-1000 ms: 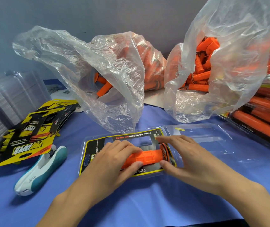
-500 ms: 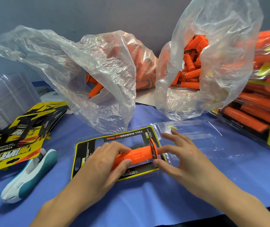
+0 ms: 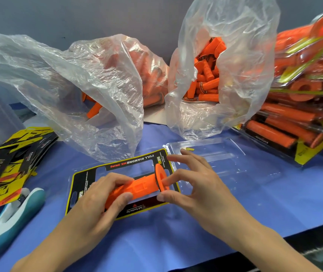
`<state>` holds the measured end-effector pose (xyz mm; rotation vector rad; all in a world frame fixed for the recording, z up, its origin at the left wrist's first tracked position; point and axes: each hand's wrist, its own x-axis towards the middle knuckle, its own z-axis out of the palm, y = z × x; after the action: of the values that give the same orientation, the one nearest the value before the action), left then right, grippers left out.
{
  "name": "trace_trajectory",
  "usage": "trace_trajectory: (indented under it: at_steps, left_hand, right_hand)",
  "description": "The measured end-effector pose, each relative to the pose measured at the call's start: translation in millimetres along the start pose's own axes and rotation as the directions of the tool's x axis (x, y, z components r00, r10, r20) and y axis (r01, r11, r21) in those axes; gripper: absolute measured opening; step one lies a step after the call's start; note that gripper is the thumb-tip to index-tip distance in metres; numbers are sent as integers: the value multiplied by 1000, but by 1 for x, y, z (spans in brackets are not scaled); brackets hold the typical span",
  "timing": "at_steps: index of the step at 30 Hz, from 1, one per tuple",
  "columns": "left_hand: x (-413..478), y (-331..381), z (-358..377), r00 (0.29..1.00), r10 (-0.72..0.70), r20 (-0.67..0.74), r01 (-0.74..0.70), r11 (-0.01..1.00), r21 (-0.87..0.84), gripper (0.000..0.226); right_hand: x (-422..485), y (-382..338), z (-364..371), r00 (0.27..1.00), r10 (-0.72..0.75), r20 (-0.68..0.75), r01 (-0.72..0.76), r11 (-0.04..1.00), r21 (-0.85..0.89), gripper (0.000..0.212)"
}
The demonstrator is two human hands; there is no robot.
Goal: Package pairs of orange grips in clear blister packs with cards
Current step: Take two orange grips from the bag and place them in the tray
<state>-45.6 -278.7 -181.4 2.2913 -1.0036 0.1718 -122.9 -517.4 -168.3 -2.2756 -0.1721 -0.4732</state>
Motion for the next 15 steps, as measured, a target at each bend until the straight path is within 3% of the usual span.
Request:
trace_trajectory:
  at_steps: [8,15]
  left_hand:
    - [0,-1,1,1000,-26,9,26,999,-24,25]
    - [2,5,4,1000,24,-1,-24,995,92,29]
  right_hand:
    - [-1,0,0,999,5,-50,-4,1000,11,22]
    - [-1,6,-3,995,73,66,-70,997,-44,30]
